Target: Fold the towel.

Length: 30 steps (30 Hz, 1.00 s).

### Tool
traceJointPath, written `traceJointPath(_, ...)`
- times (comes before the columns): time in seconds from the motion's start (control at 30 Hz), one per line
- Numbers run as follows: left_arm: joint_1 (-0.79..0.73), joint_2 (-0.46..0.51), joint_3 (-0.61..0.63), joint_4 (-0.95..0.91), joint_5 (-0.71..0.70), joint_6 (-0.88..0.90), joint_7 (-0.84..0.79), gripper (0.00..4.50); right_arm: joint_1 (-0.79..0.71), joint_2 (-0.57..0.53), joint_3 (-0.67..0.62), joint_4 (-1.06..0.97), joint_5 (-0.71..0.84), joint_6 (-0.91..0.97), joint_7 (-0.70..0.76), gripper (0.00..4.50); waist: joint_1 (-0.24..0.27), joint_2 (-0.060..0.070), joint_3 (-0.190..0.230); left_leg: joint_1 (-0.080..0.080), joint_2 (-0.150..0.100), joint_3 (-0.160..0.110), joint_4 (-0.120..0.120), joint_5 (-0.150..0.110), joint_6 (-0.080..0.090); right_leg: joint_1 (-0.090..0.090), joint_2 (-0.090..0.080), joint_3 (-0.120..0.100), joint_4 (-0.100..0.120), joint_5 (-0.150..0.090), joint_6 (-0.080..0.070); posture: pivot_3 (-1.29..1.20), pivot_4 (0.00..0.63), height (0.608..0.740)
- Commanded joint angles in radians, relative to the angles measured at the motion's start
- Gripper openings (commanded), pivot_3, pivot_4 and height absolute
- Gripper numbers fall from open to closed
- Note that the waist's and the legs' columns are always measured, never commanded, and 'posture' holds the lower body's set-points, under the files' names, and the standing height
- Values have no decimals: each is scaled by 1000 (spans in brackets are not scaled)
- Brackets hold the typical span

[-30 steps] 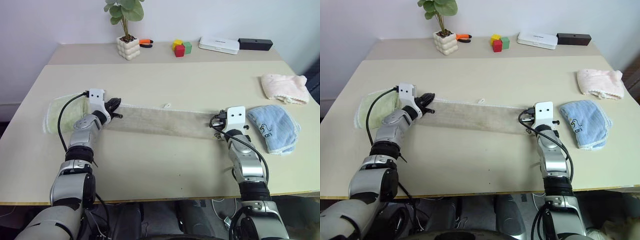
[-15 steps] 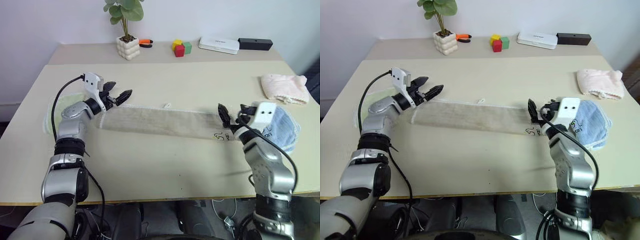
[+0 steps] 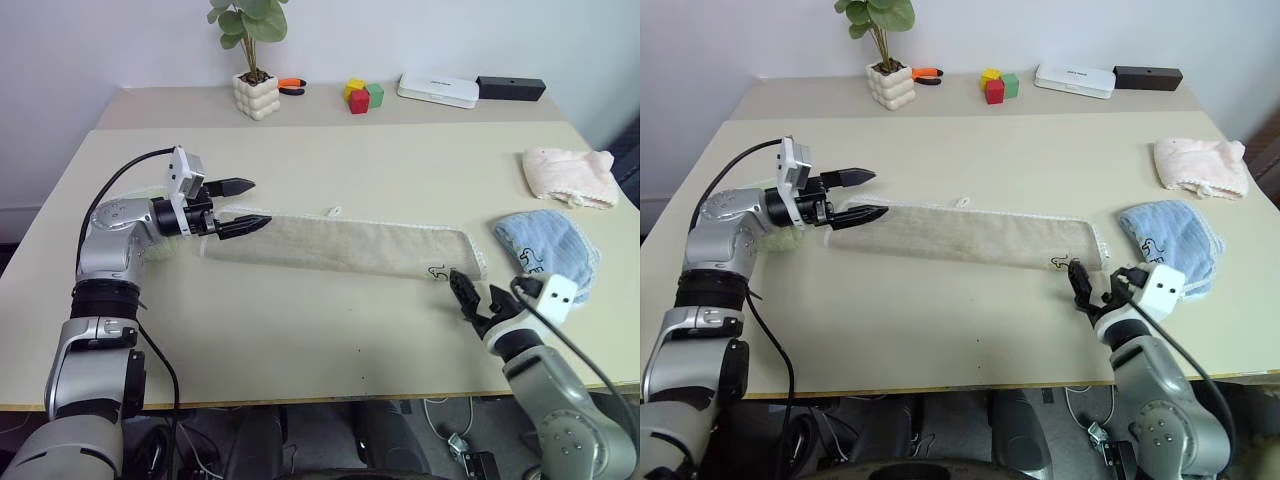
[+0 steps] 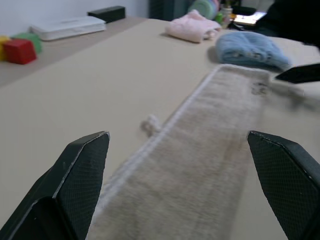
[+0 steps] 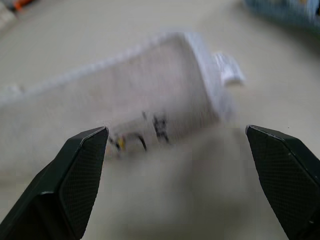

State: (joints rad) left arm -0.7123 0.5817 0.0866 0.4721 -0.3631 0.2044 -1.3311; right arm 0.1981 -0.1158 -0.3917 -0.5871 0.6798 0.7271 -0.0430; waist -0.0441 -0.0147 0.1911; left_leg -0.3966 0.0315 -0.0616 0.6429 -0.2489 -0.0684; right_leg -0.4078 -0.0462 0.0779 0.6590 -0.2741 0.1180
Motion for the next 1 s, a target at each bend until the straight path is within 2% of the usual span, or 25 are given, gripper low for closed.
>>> traceJointPath(0.03,4,11,5,-80,-32,34,0,4500,-30,40,12,18,-1,-40,-26,4484,0,0,0,0,0,0,0,0,0,0,0,0,0,0,0,0,150,740)
traceJointPath(0.37,78,37,15,-199,-53,111,31,4500,-191,105,13,212,0,-77,-78,4484,-6,-1,-1,1,1,0,-1,0,0,1,1,0,-1,0,0,0,150,740)
traceJointPath(0.47,93,38,17,-223,-61,121,49,4500,-236,116,7,275,5,-99,-78,3619,-8,-3,-2,2,1,0,-1,0,0,1,1,0,-2,0,0,0,150,740)
traceJointPath(0.7,119,41,25,-242,-67,126,82,4500,-316,141,-26,335,26,-114,-120,49,-26,-5,-3,5,1,0,-7,0,0,1,2,1,-2,0,-1,0,150,740)
traceJointPath(0.83,124,39,25,-238,-70,122,94,4500,-340,105,-16,344,1,-118,-110,49,-25,-6,-4,5,1,0,-9,0,0,2,1,1,-5,0,-1,0,150,740)
traceJointPath(1.0,119,29,17,-225,-70,114,104,4500,-427,-83,77,437,-137,-180,41,49,-25,-4,-2,5,1,1,-10,0,0,2,1,1,-7,1,-1,0,150,740)
